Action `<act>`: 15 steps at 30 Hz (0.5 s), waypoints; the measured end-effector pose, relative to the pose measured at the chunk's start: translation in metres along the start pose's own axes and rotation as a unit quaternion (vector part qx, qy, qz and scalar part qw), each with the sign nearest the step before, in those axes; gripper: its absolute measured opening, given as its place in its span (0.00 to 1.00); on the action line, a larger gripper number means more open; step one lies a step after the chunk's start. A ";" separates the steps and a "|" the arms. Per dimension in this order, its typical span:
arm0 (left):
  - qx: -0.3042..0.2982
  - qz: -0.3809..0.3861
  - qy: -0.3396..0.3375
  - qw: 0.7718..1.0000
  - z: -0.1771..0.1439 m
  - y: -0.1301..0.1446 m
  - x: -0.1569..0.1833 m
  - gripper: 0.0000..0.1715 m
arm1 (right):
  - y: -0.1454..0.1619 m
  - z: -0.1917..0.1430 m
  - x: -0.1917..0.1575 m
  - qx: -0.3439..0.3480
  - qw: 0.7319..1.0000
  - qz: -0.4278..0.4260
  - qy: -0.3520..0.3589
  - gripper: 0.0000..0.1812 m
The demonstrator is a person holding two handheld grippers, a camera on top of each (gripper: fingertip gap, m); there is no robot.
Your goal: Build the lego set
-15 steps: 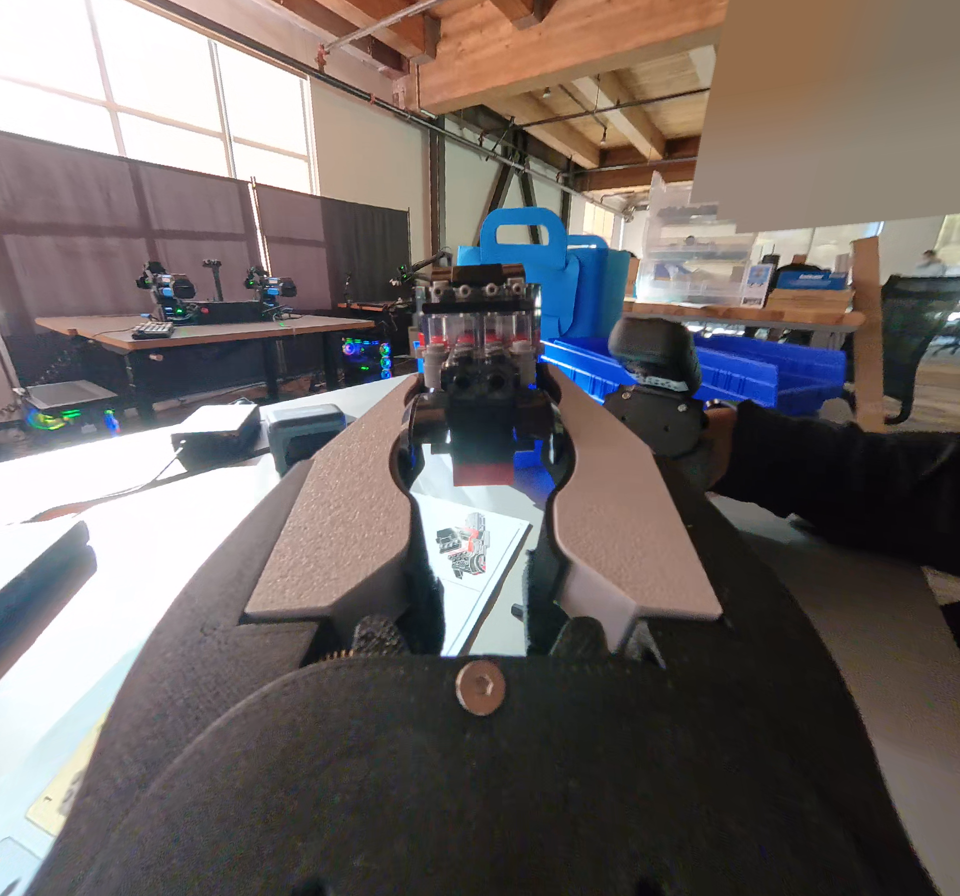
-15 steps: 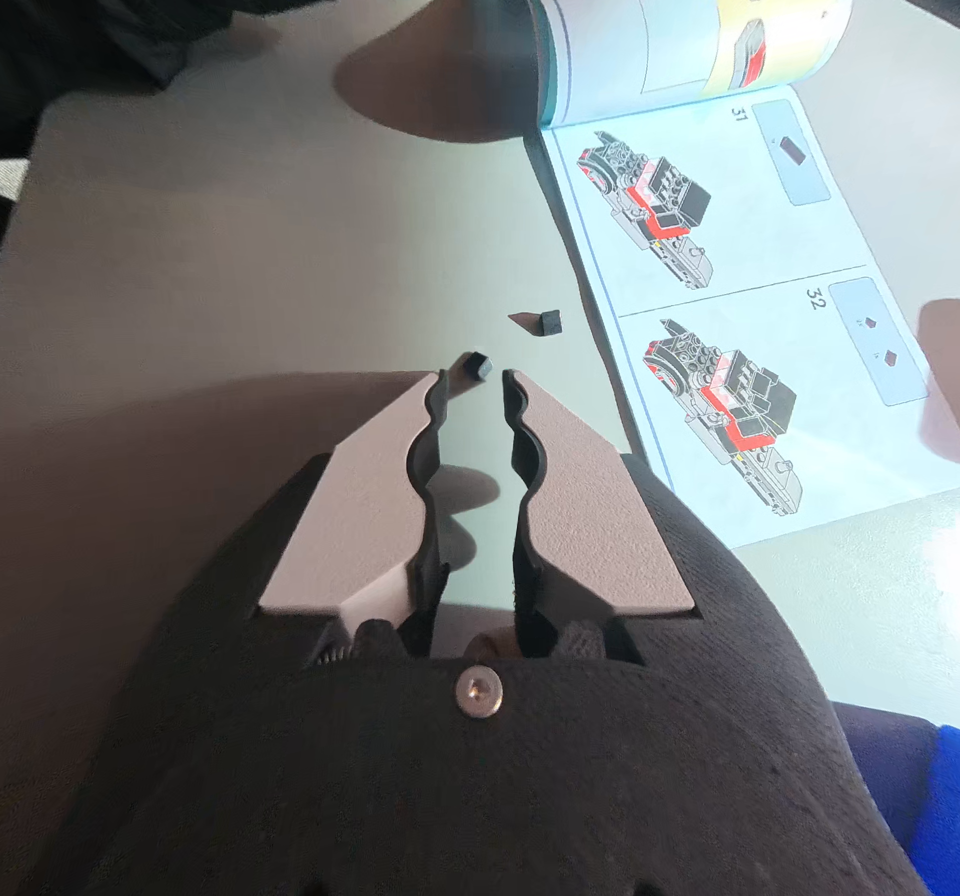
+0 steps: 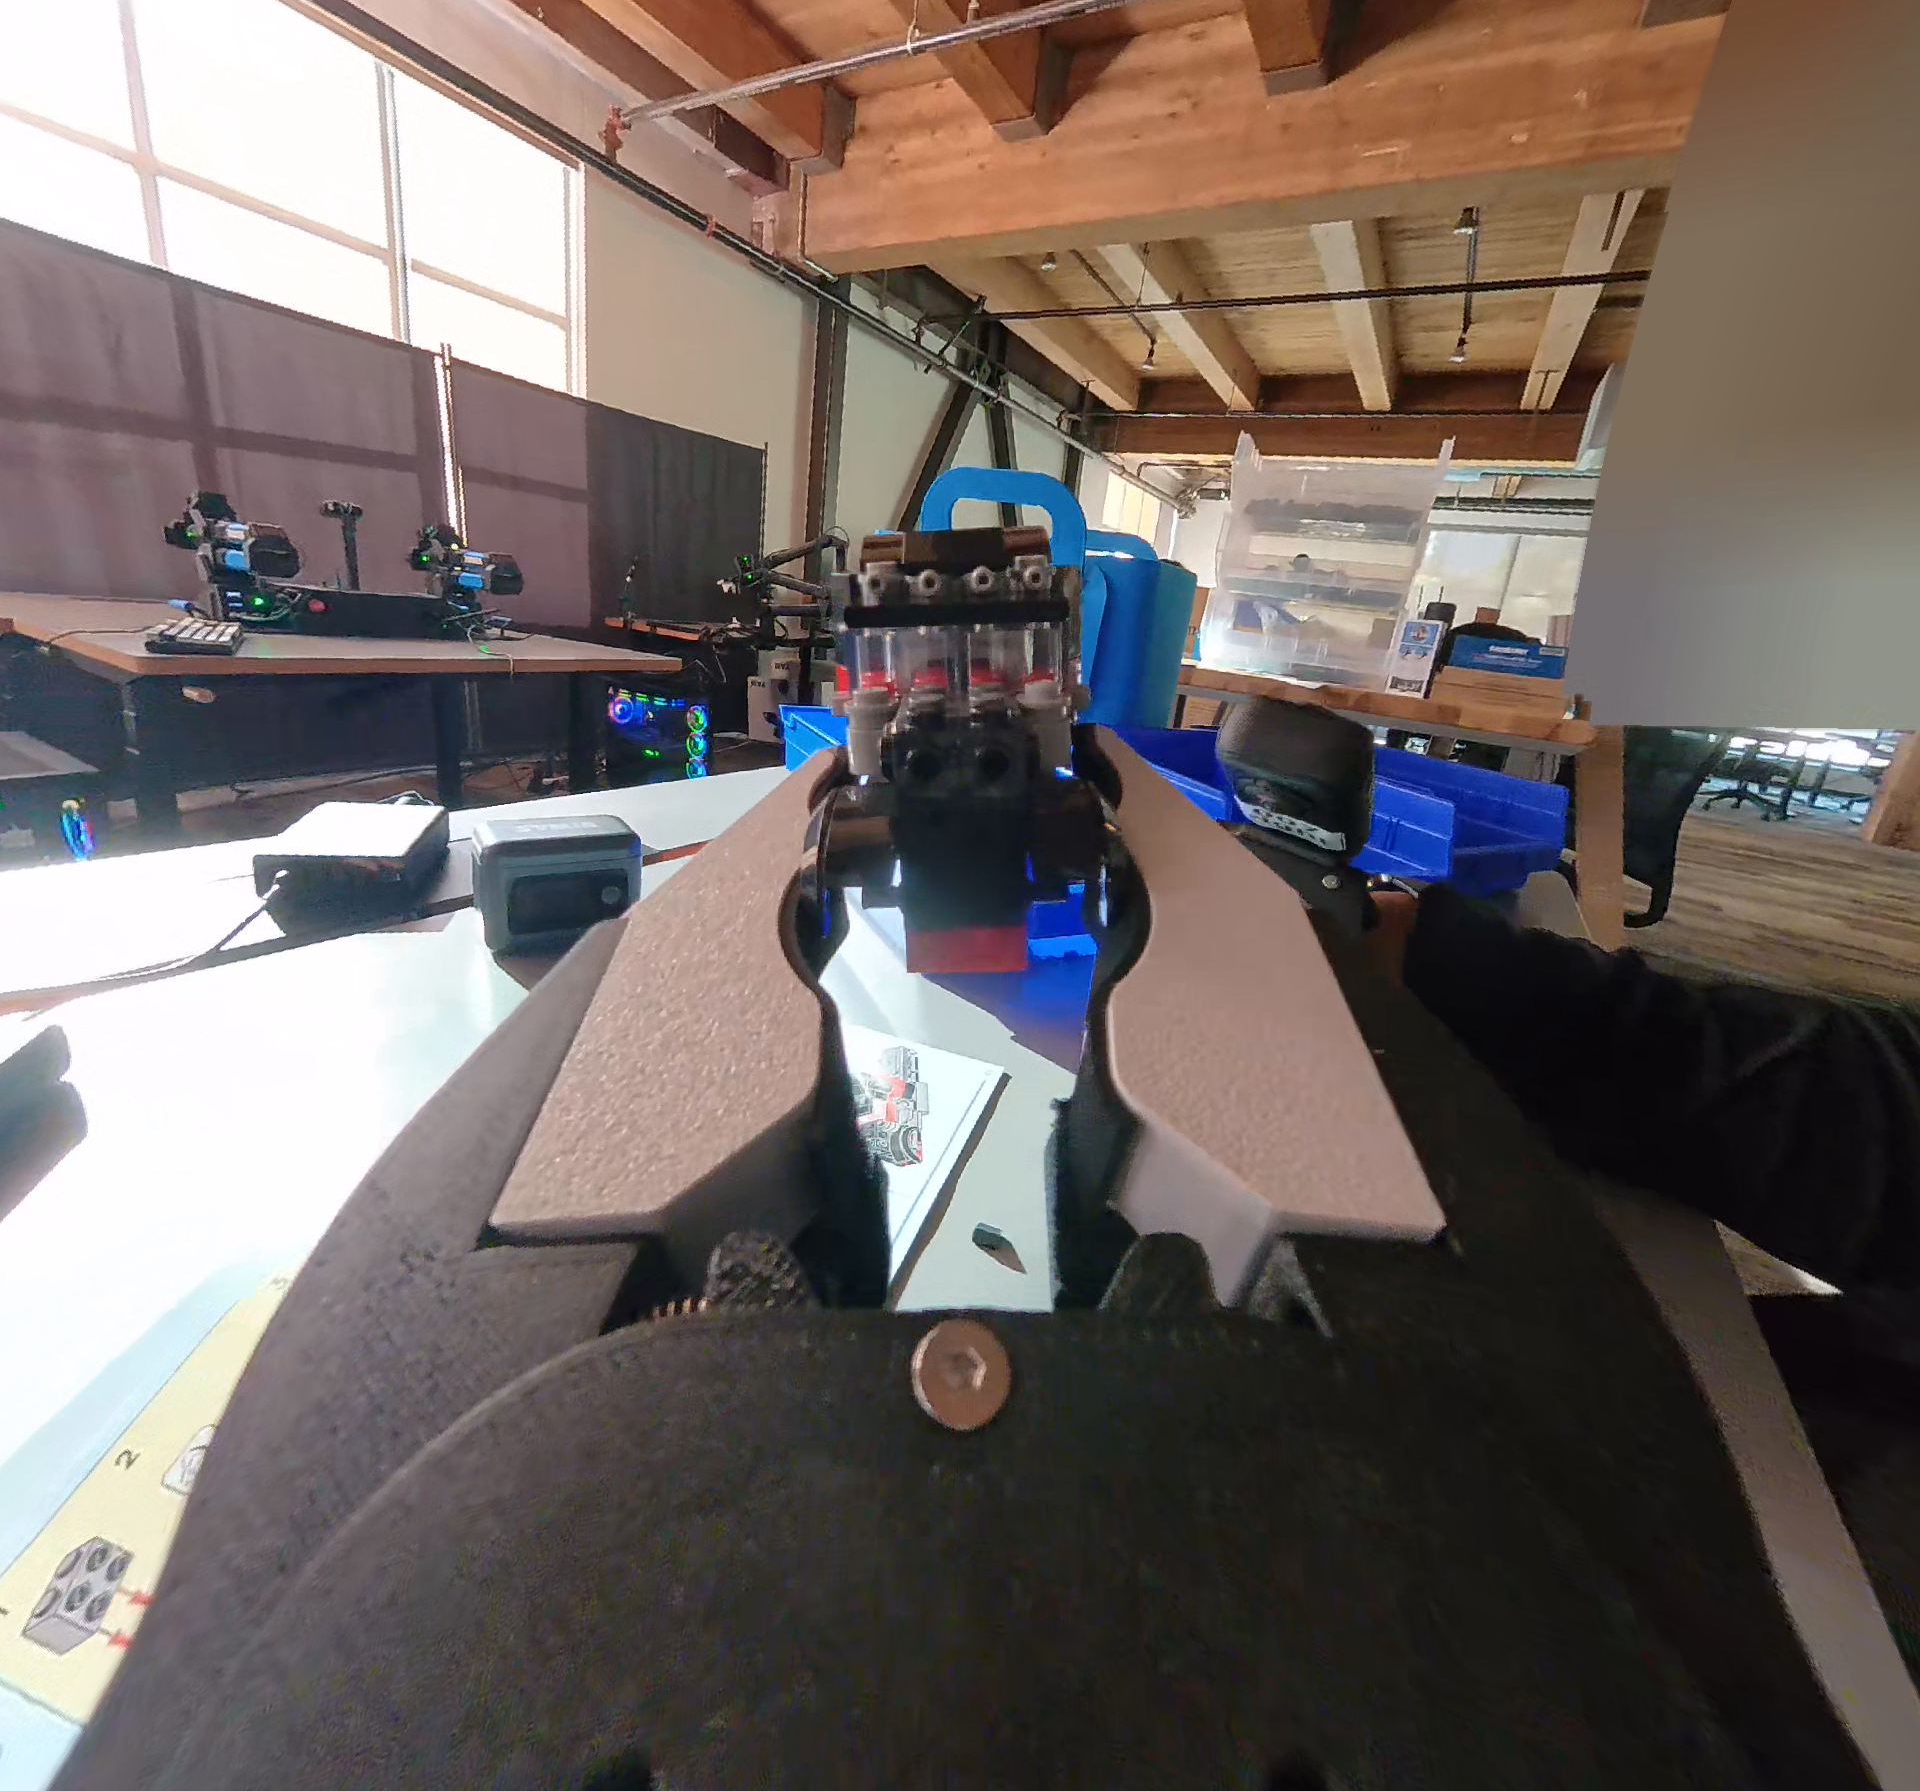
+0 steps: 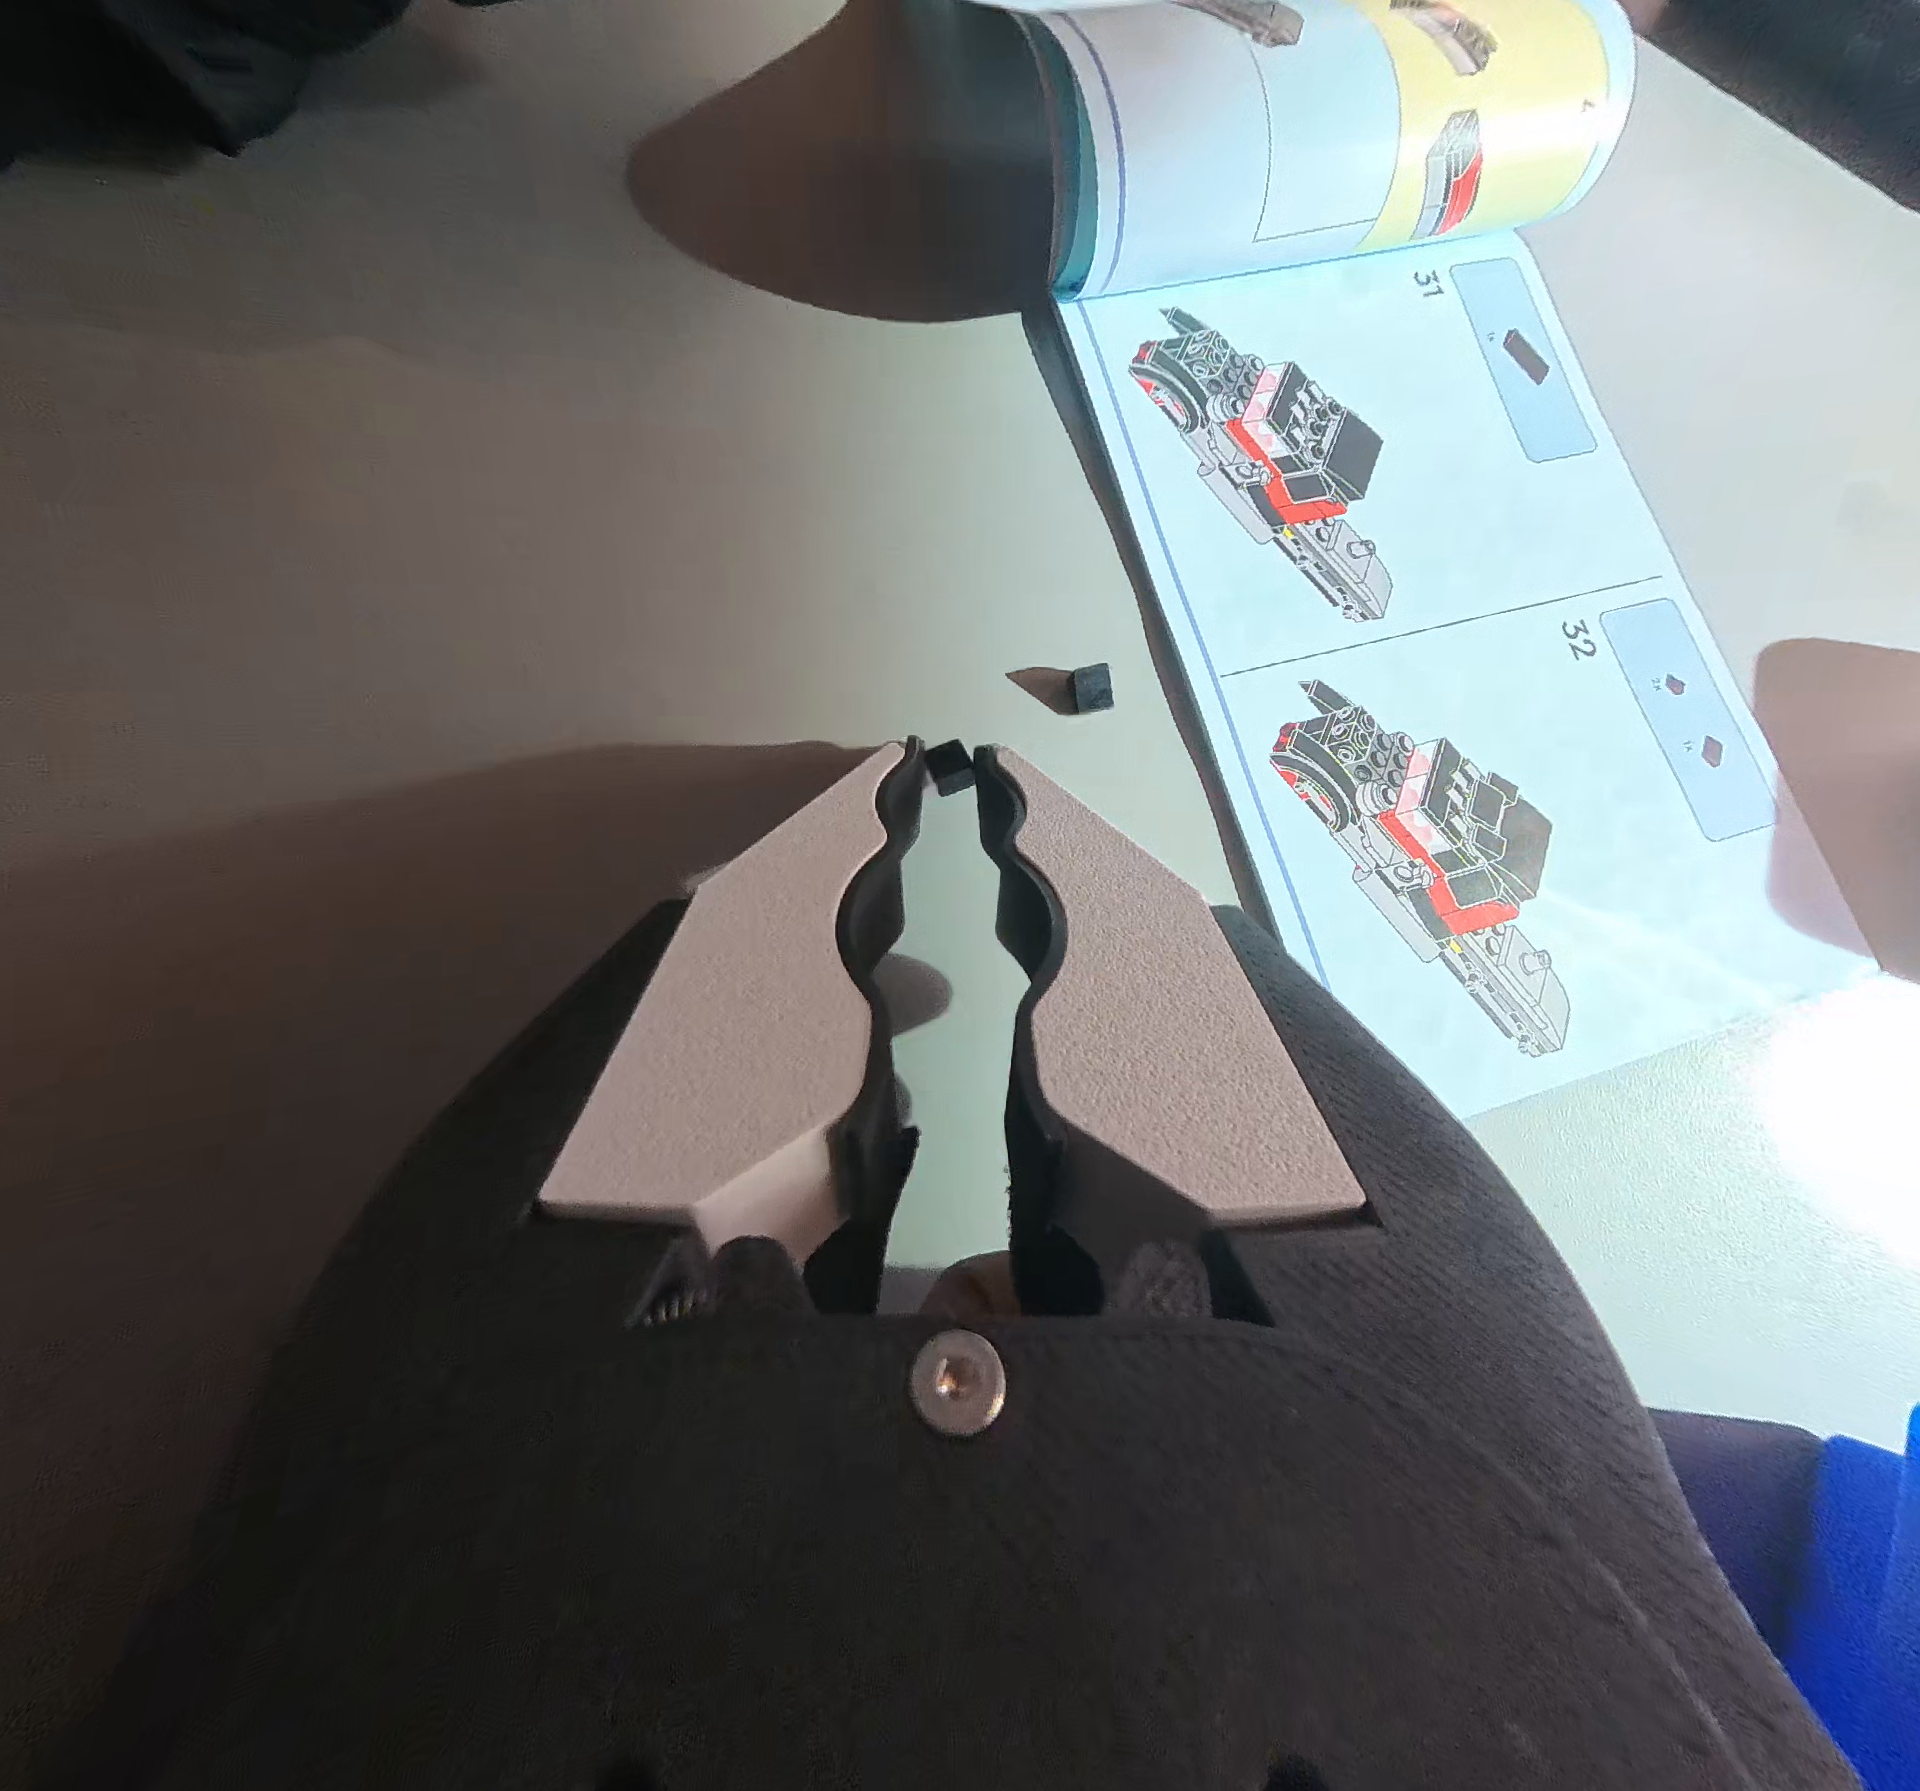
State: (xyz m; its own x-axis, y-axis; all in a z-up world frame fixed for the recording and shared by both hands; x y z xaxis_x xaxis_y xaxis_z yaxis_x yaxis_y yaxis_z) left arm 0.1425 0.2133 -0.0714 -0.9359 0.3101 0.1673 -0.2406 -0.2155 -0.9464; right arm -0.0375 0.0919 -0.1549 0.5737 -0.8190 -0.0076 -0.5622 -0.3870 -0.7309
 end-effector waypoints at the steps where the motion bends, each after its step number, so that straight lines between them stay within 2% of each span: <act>1: -0.001 -0.003 0.000 1.000 0.000 0.000 0.000 0.25 | 0.000 -0.002 0.000 0.010 1.000 -0.001 -0.002 0.06; 9: 0.000 -0.024 0.004 1.000 0.000 0.000 -0.002 0.25 | 0.001 -0.033 0.006 0.158 0.987 0.028 0.008 0.12; 11: 0.001 -0.030 0.004 1.000 0.000 0.000 -0.003 0.25 | 0.004 -0.037 0.008 0.165 0.986 0.037 0.014 0.13; 15: -0.001 -0.037 0.001 0.999 0.000 0.001 -0.005 0.25 | 0.014 -0.040 0.010 0.128 0.990 0.045 0.026 0.13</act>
State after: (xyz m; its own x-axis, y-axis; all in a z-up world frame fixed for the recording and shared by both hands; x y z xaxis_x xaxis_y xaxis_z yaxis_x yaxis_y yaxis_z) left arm 0.1472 0.2117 -0.0728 -0.9152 0.3271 0.2355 -0.3081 -0.1910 -0.9320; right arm -0.0633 0.0610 -0.1374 0.4933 -0.8684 -0.0496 -0.4356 -0.1973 -0.8782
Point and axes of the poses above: each gripper's, where its closed fingertips meet, z out along the fingers, y out of its underside, x = y × z across the jaws, the point moved 9 cm from there along -z, back along the fingers, and after that the axes turned 11 degrees about -y, right-handed, at the moved point
